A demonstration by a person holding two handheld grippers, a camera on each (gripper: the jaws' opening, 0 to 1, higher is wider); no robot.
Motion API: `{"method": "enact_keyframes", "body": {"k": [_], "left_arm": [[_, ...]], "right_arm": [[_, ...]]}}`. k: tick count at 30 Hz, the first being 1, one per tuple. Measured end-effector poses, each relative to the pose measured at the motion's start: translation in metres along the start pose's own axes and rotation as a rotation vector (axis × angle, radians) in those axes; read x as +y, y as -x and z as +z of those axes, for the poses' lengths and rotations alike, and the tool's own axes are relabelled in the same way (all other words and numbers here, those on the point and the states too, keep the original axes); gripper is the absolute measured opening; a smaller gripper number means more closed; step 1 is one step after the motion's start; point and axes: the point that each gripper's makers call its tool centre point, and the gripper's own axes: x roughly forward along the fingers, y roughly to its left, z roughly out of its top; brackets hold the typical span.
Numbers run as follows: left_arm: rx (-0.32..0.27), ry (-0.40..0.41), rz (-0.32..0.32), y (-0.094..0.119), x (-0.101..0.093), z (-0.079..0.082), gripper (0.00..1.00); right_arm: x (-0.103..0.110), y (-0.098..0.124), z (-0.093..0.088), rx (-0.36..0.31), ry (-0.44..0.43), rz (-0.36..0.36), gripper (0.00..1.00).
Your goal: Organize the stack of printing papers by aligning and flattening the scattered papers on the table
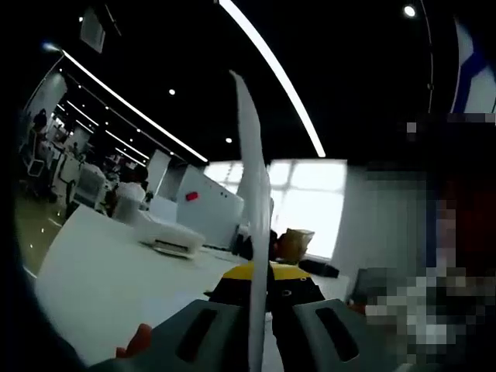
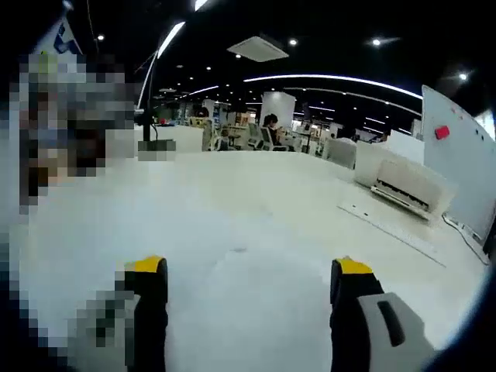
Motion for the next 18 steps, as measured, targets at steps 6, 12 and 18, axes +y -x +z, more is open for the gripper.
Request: {"method": "enact_keyframes", "body": {"k": [6, 12, 18], "left_arm": [[0.023, -0.007, 0.021, 0.0, 0.006, -0.001, 0.06], [0.025, 0.002, 0.04, 0.001, 0.016, -0.003, 0.06], [0.031, 0.009, 0.04, -0.002, 0.018, -0.005, 0.06]], "right_arm": [[-0.008, -0.013, -0.007, -0.008, -0.135, 0.061, 0.82], [-0.016, -0.013, -0.007, -0.035, -0.118, 0.062, 0.65], [-0.013, -0.013, -0.005, -0.045, -0.107, 0.085, 0.49]]}}
